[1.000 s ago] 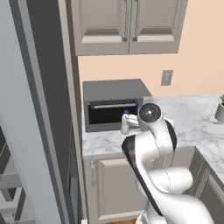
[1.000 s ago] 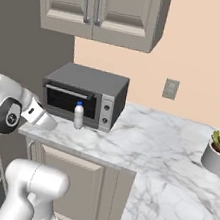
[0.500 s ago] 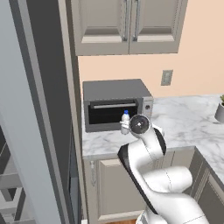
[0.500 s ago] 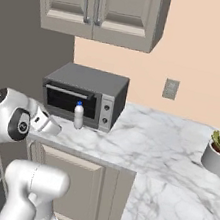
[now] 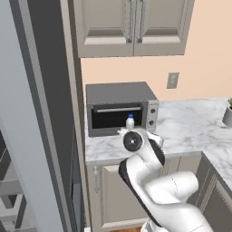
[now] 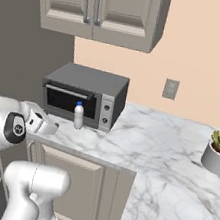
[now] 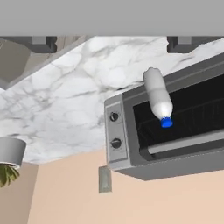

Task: Take the bottled waters from the counter and place them in the freezer to freeze. Close the freezer door after placing the bottles.

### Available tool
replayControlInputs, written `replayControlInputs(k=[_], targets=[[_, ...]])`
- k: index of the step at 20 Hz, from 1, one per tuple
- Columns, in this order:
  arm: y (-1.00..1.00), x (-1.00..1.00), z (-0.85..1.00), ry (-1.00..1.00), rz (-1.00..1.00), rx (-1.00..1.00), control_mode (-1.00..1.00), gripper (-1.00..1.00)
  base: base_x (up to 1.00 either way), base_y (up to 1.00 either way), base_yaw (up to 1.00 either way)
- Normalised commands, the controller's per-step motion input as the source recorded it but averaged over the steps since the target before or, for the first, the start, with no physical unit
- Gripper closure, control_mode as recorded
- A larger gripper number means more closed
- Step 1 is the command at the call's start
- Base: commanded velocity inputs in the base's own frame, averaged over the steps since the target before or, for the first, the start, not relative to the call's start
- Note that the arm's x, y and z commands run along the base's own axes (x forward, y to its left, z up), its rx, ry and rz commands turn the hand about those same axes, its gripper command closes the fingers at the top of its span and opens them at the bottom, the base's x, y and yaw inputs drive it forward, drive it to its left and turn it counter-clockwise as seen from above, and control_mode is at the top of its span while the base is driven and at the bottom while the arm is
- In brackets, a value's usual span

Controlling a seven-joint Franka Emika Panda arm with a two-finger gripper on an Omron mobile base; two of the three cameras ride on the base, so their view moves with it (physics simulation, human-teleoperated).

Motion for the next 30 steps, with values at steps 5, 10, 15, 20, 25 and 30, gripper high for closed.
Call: replayControlInputs(k=[5, 10, 15, 20, 25, 30], targets=[[-0.04, 0.4, -0.26, 0.0, 0.0, -0.19, -1.0, -1.0, 0.0, 0.0, 0.0], [0.0, 0.31, -0.14, -0.13, 0.03, -0.11, -1.0, -1.0, 0.0, 0.0, 0.0], [0.0, 0.2, -0.26, -0.04, 0.0, 0.0, -1.0, -1.0, 0.0, 0.0, 0.0], [0.0, 0.29, -0.36, -0.1, -0.05, 0.0, -1.0, -1.0, 0.0, 0.0, 0.0], [-0.04, 0.26, -0.25, -0.05, -0.03, 0.0, -1.0, -1.0, 0.0, 0.0, 0.0], [-0.16, 0.17, -0.1, 0.0, -0.05, 0.0, -1.0, -1.0, 0.0, 0.0, 0.0]])
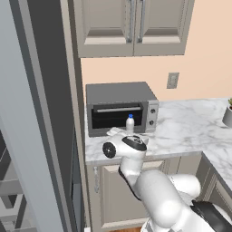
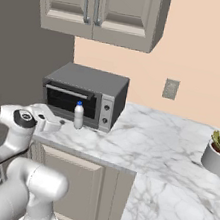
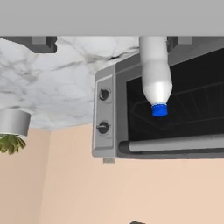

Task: Take the bottled waters from the counter and place them in the freezer to freeze. Close the freezer door after placing the bottles.

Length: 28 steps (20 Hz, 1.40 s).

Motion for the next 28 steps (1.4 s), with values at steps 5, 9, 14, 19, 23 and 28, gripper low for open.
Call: replayControlInputs(k=[5, 9, 14, 19, 23, 28], targets=[[-0.14, 0.14, -0.07, 0.0, -0.02, 0.0, -1.0, -1.0, 0.0, 0.0, 0.0], [-0.04, 0.19, -0.05, -0.02, 0.0, 0.0, -1.0, -1.0, 0.0, 0.0, 0.0], [-0.19, 0.12, -0.1, -0.01, 0.0, 0.0, -1.0, -1.0, 0.0, 0.0, 0.0], [-0.19, 0.13, -0.06, 0.0, 0.0, 0.0, -1.0, -1.0, 0.0, 0.0, 0.0], [-0.02, 0.2, -0.02, 0.0, 0.0, 0.0, -1.0, -1.0, 0.0, 0.0, 0.0], [0.0, 0.19, -0.04, 0.0, 0.03, 0.0, -1.0, -1.0, 0.0, 0.0, 0.0]])
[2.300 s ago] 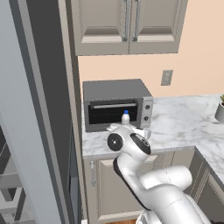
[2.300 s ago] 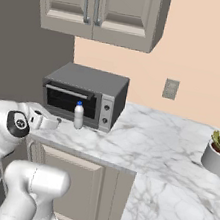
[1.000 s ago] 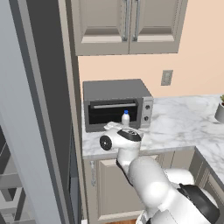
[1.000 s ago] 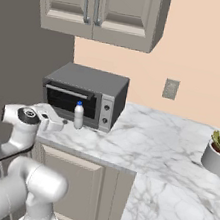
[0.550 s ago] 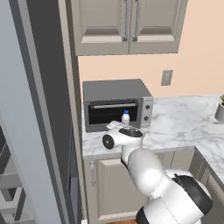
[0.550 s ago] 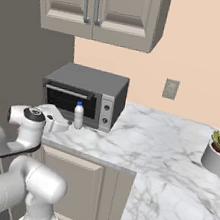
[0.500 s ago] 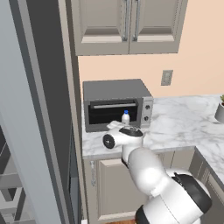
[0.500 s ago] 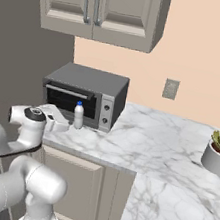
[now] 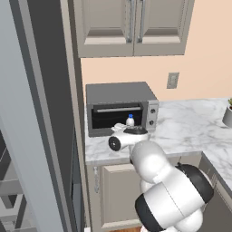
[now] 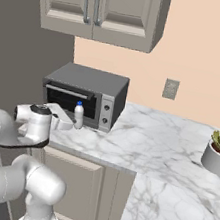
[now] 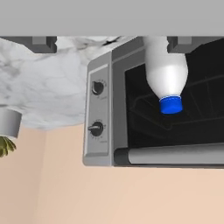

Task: Take the bottled waters from the counter and place them in the freezer to freeze. Close the freezer door after placing the bottles.

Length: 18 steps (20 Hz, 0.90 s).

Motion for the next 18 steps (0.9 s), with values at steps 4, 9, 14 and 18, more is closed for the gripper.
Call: replayControlInputs(k=[4, 9, 14, 18], targets=[[0.0, 0.15, -0.08, 0.0, 0.05, 0.0, -1.0, -1.0, 0.0, 0.0, 0.0], [0.0, 0.12, -0.06, 0.0, 0.07, 0.0, -1.0, -1.0, 0.0, 0.0, 0.0], [0.0, 0.14, 0.0, 0.0, 0.08, 0.0, -1.0, -1.0, 0.0, 0.0, 0.0], [0.0, 0.17, 0.0, 0.0, 0.07, 0.0, -1.0, -1.0, 0.0, 0.0, 0.0]])
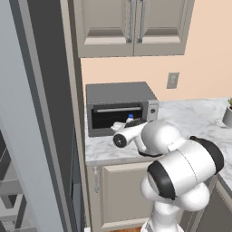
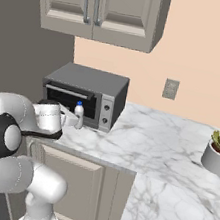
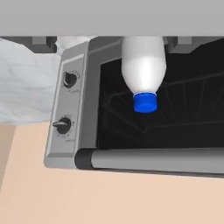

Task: Take the bottled waters from the counter and place them in the freezer to freeze. Close the freezer door after placing the bottles.

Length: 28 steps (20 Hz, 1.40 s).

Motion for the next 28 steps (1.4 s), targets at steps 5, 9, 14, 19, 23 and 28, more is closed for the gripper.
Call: replayControlInputs(k=[5, 9, 14, 19, 23, 28], targets=[[-0.02, 0.14, -0.06, 0.0, 0.03, 0.0, -1.0, -1.0, 0.0, 0.0, 0.0], [-0.01, 0.15, -0.09, 0.0, 0.03, 0.0, -1.0, -1.0, 0.0, 0.0, 0.0], [0.0, 0.22, -0.07, 0.0, 0.06, -0.02, -1.0, -1.0, 0.0, 0.0, 0.0], [-0.01, 0.22, -0.14, 0.0, 0.07, -0.01, -1.0, -1.0, 0.0, 0.0, 0.0], [-0.01, 0.3, -0.11, 0.01, 0.06, 0.0, -1.0, -1.0, 0.0, 0.0, 0.0], [-0.04, 0.26, -0.11, 0.05, 0.04, 0.0, -1.0, -1.0, 0.0, 0.0, 0.0]])
